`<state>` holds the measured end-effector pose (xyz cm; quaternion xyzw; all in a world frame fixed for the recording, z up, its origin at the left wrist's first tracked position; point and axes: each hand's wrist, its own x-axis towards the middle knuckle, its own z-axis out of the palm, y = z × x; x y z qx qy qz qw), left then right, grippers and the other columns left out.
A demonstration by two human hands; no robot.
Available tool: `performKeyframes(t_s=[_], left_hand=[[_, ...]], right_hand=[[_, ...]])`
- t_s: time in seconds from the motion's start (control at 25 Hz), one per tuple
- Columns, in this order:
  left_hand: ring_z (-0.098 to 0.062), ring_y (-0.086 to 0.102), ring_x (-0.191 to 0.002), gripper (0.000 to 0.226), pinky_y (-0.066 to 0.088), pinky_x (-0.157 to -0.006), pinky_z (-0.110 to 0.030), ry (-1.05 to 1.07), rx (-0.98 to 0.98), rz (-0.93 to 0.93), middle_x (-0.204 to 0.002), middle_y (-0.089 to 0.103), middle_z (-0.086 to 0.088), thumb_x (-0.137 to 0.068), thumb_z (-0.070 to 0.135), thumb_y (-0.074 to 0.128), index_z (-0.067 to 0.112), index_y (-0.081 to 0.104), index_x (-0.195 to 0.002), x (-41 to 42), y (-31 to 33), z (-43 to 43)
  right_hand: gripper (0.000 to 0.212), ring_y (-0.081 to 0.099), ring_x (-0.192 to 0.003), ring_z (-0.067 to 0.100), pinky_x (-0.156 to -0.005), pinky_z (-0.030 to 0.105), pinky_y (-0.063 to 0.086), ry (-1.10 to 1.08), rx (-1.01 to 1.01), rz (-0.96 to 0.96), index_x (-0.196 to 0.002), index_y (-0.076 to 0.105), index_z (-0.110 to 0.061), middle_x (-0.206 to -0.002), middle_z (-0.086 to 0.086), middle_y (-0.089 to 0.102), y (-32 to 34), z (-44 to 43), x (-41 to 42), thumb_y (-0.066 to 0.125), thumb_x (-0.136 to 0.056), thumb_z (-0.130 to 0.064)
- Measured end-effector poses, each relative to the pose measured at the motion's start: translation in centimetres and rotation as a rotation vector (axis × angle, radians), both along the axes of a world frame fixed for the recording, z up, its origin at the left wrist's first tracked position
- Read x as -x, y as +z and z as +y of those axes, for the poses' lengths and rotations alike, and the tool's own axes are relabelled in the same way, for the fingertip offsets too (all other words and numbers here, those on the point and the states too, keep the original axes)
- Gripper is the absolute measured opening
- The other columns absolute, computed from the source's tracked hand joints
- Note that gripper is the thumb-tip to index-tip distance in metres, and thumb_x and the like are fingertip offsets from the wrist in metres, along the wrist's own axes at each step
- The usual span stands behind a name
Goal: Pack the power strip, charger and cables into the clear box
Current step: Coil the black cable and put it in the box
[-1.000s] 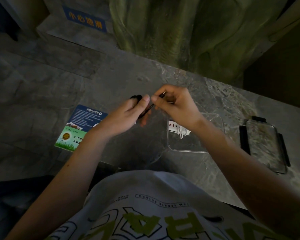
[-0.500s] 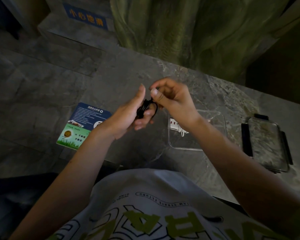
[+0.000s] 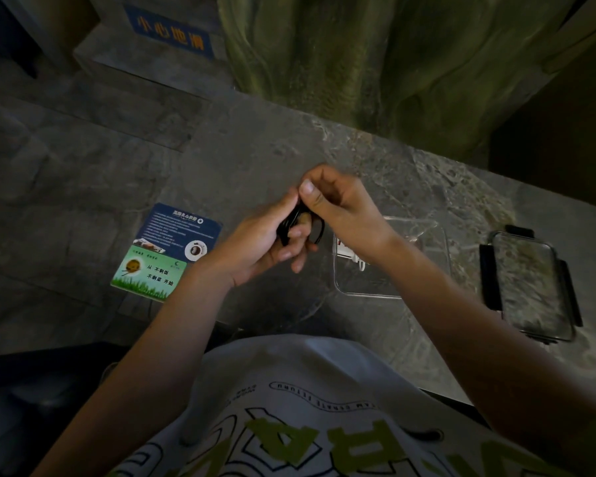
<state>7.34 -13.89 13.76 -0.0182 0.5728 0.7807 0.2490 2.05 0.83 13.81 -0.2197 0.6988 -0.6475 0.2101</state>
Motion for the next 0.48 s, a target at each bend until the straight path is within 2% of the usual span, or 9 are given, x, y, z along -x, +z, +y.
performKeyframes(t_s=[0.12, 0.2, 0.32, 0.48], left_hand=[[-0.02, 0.048, -0.042, 0.062, 0.051, -0.064, -0.026, 0.003, 0.124, 0.026, -0.038, 0.036, -0.001, -0.1, 0.048, 0.015, 0.008, 0.04, -0.06, -0.2, -0.3, 0.2], [-0.023, 0.052, -0.044, 0.068, 0.053, -0.066, -0.032, 0.073, 0.224, 0.049, -0.036, 0.039, -0.003, -0.101, 0.049, 0.014, 0.006, 0.041, -0.056, -0.4, -0.3, 0.4], [-0.028, 0.053, -0.044, 0.076, 0.053, -0.057, -0.029, 0.22, 0.363, 0.078, -0.035, 0.041, -0.006, -0.101, 0.048, 0.019, -0.007, 0.047, -0.057, -0.7, -0.7, 0.8], [-0.024, 0.05, -0.037, 0.077, 0.049, -0.049, -0.026, 0.3, 0.368, 0.074, -0.034, 0.038, -0.007, -0.102, 0.046, 0.024, -0.009, 0.046, -0.053, -0.8, -1.0, 1.1]], right_hand=[[0.01, 0.064, -0.049, 0.015, -0.04, 0.028, 0.051, -0.027, -0.012, -0.003, -0.098, 0.052, -0.002, -0.062, 0.004, 0.064, -0.1, -0.4, -0.5, 0.046, -0.101, -0.01], [0.009, 0.064, -0.046, 0.02, -0.038, 0.032, 0.05, -0.023, -0.001, -0.007, -0.099, 0.047, -0.003, -0.06, 0.011, 0.062, -0.1, -0.9, -0.9, 0.044, -0.102, -0.012], [0.01, 0.064, -0.045, 0.032, -0.033, 0.035, 0.048, -0.026, 0.045, -0.099, -0.099, 0.039, -0.007, -0.056, 0.017, 0.058, -0.4, -1.5, -1.7, 0.039, -0.103, -0.016], [0.009, 0.064, -0.044, 0.027, -0.036, 0.026, 0.045, -0.064, 0.073, -0.141, -0.099, 0.035, -0.009, -0.056, 0.013, 0.058, -0.6, -1.8, -2.5, 0.037, -0.104, -0.016]])
